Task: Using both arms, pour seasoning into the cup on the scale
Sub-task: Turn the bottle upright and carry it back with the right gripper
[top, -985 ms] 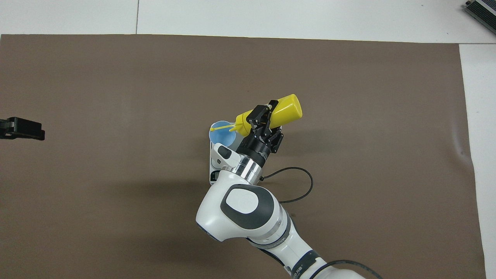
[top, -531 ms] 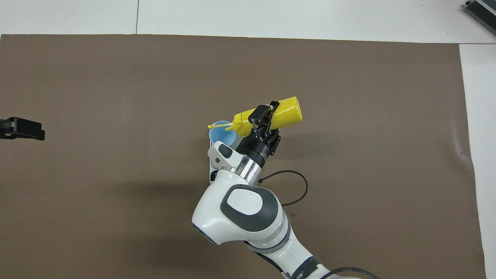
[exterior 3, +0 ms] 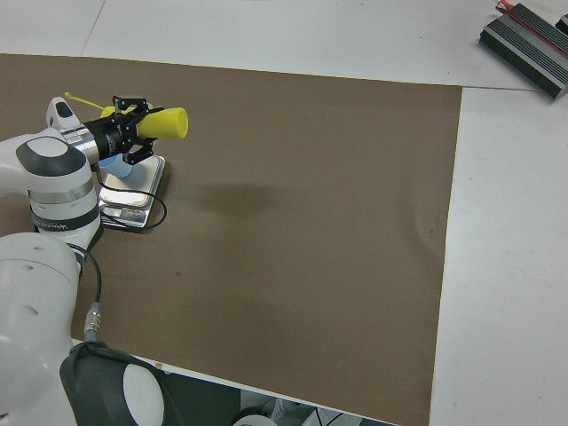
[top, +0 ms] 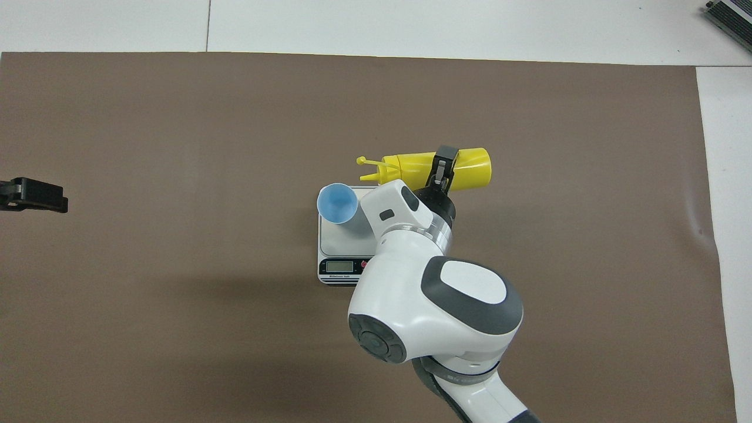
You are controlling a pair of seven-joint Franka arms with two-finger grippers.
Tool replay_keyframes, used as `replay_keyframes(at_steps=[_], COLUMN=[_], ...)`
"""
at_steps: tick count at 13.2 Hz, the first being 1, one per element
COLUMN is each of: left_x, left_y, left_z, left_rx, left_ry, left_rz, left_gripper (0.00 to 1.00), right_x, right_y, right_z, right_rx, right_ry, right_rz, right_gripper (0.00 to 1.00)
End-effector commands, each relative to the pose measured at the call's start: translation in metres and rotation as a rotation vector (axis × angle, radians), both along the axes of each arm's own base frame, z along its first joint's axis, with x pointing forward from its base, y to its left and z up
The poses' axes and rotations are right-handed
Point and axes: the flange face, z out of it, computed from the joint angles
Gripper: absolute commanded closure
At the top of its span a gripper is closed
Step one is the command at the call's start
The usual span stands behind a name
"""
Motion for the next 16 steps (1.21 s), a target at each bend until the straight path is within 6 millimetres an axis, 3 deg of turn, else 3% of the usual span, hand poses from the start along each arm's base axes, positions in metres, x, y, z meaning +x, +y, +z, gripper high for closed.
replay_keyframes(at_steps=[1, 9, 16], left_x=[-0.003, -0.003, -0.003], left_y=[0.002, 0.002, 0.002], left_z=[0.000, 0.000, -0.001], left_rx=[0.012, 0.012, 0.012], left_ry=[0.003, 0.003, 0.004], left_rz=[0.000, 0.000, 0.000], left_gripper=[0.00, 0.00, 0.00], right_x=[-0.006, 0.040, 0.071], right_y=[-0.023, -0.103, -0.202], right_z=[0.008, 0.025, 0.021], right_rx=[0.092, 0.389, 0.745], right_ry=[0.032, 0.212, 0.381], right_rz=[-0.026, -0.101, -0.126], right_gripper=[0.50, 0.50, 0.50])
